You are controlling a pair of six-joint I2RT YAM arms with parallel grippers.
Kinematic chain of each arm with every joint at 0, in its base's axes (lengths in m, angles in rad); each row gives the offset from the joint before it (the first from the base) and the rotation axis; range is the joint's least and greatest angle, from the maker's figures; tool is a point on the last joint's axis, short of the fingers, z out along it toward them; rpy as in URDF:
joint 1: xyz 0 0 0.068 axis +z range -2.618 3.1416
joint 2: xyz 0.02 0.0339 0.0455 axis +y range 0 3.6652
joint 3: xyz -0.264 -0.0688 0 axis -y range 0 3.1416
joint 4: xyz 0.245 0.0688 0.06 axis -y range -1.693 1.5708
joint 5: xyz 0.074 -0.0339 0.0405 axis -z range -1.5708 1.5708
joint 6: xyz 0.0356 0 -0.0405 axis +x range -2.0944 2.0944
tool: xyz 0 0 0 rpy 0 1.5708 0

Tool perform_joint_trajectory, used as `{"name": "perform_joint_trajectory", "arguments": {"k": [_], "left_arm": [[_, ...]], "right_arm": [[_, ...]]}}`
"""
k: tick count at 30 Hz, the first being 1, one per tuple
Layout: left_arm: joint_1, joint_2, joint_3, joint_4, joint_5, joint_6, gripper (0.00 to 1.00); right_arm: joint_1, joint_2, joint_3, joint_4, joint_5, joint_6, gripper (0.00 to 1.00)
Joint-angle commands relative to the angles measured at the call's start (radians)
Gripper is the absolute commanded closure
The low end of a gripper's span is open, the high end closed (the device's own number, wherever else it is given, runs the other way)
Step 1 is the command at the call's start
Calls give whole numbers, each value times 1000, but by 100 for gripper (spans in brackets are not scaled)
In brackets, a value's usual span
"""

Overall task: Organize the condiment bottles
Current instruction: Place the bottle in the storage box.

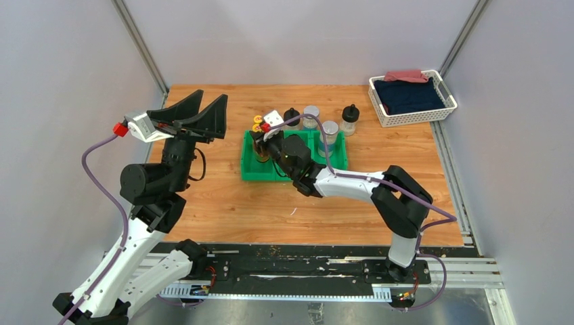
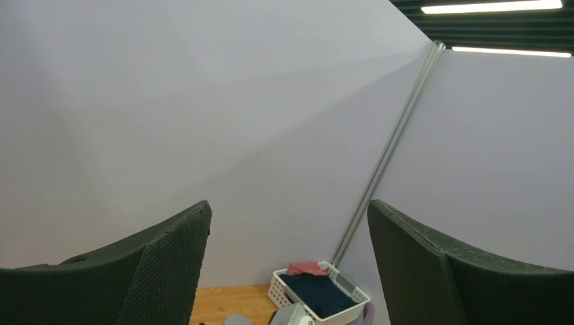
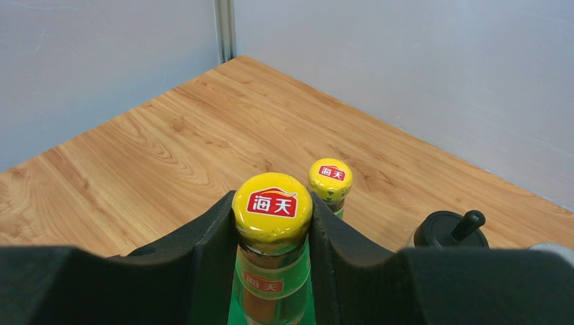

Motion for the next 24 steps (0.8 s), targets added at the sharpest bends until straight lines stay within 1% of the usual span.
{"name": "perform_joint_trajectory", "arguments": {"k": [1, 24], "left_arm": [[2, 1, -11, 14, 2, 13, 12], [2, 8, -12, 15, 4, 7, 12]], "right_arm": [[-12, 0, 81, 99, 39, 30, 100], [-12, 47, 139, 39, 73, 57, 100]]}}
